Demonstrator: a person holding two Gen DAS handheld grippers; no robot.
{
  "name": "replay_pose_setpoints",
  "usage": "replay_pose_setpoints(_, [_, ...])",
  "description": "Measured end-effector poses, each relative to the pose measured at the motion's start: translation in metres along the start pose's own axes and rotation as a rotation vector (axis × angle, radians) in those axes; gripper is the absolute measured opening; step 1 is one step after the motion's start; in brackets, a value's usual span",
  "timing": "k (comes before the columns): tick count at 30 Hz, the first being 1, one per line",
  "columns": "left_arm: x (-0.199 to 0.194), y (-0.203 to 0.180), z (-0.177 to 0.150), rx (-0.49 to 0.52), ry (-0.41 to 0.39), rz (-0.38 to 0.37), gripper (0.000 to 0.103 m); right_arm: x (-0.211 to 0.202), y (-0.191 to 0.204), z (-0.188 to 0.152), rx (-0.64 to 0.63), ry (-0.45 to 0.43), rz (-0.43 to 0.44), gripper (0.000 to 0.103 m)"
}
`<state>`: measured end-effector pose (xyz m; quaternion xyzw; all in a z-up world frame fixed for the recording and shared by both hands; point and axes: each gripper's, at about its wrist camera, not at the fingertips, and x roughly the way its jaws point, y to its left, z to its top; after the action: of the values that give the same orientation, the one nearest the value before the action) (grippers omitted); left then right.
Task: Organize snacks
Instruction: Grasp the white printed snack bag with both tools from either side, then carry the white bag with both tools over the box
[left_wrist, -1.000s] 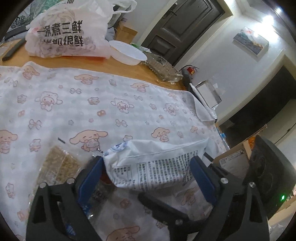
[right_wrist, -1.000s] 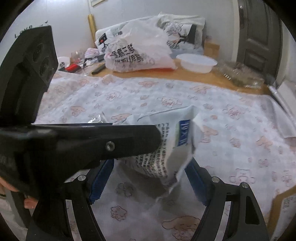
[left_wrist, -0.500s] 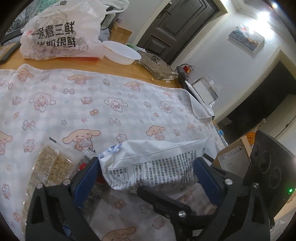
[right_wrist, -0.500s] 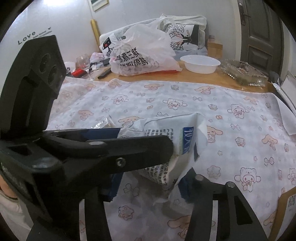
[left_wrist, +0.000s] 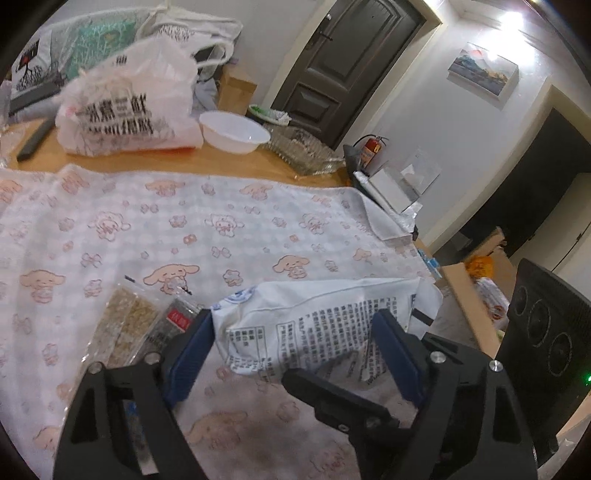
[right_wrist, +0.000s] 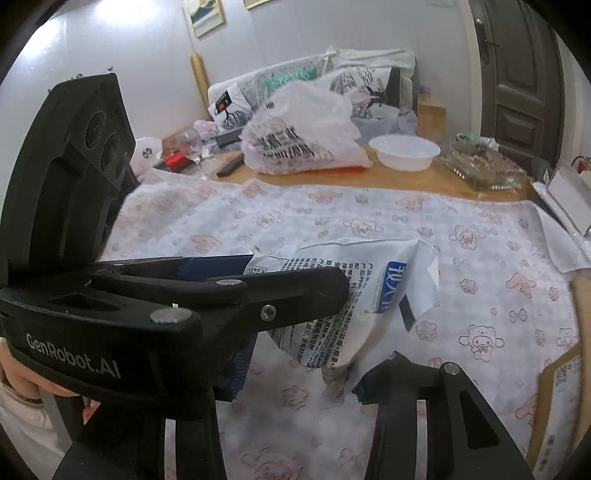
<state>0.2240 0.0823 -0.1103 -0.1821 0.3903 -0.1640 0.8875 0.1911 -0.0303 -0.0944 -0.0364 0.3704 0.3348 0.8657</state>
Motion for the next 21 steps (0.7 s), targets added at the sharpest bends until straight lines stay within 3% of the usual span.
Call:
replay_pose_setpoints(12, [-0.079, -0.065, -0.012, 0.073, -0.106, 0.027, 0.084, -0.09, 0.03, -0.001, -0.054, -0.112, 0.004, 0.037])
replay_pose_setpoints(21, [-0.1, -0.154, -0.019, 0.181, -0.142, 0.041, 0.084, -0.17, 0.012, -0.021, -0.016, -0.22, -0.003, 0.037])
